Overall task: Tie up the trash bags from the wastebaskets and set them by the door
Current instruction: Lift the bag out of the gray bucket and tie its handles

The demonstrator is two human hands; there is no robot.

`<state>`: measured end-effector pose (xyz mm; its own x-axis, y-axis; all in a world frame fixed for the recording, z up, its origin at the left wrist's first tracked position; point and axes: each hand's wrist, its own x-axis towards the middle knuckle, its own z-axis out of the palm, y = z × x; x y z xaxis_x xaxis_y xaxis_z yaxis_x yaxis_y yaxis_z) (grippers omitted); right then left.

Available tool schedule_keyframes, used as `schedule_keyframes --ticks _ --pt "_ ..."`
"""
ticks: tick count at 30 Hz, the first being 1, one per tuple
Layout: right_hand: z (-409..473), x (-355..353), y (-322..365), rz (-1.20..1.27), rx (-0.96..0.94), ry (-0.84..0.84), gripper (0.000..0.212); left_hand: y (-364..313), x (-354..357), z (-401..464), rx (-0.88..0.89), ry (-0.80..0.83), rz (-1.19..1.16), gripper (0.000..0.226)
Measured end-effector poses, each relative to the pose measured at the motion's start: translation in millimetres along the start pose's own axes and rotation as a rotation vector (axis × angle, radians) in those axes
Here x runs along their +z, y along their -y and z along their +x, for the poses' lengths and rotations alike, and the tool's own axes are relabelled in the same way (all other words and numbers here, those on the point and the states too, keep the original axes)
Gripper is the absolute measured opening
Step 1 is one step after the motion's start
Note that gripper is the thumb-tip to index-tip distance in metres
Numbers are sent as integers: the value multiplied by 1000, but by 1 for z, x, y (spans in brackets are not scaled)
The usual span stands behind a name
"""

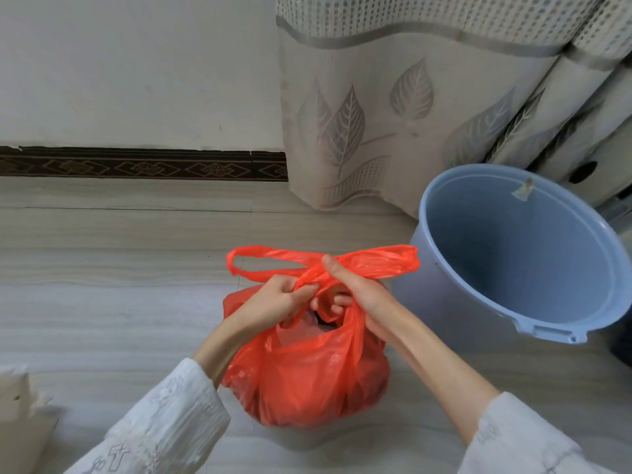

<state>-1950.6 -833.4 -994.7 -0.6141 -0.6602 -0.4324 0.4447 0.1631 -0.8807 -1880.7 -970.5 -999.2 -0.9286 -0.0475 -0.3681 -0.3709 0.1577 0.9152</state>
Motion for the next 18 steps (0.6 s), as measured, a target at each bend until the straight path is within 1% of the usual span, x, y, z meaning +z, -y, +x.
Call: schedule_keyframes --ticks 2,4,5,7,8,9,10,12,13,14,16,18 --pt "3 -1 0 167 30 -59 52 -1 -1 0 -5 24 -8 35" --pt "3 -2 2 335 115 -51 51 1 -4 -2 0 58 -66 31" --pt "3 -2 3 375 142 -27 51 3 -7 -4 25 81 -110 25" --pt "2 -3 4 376 142 42 54 7 -15 -7 87 118 -169 7" --pt "0 -3 5 338 140 70 56 9 -19 -7 91 135 -192 7" --pt "-3 -4 7 255 136 84 56 10 -22 -7 52 157 -228 10" --pt "-7 -5 11 111 135 71 55 10 -25 -4 -6 180 -272 9" --pt "-12 -8 16 -320 94 -3 42 9 -27 1 -88 204 -290 6" --pt "-14 -9 20 -505 53 -21 37 7 -27 3 -113 197 -261 9" --pt "-14 -10 24 -622 3 -7 36 6 -28 3 -121 186 -245 17" --pt "-12 -11 28 -697 -62 41 38 4 -30 5 -116 170 -266 25" --pt "-12 -11 32 -807 -117 56 35 0 -31 5 -111 194 -325 23"
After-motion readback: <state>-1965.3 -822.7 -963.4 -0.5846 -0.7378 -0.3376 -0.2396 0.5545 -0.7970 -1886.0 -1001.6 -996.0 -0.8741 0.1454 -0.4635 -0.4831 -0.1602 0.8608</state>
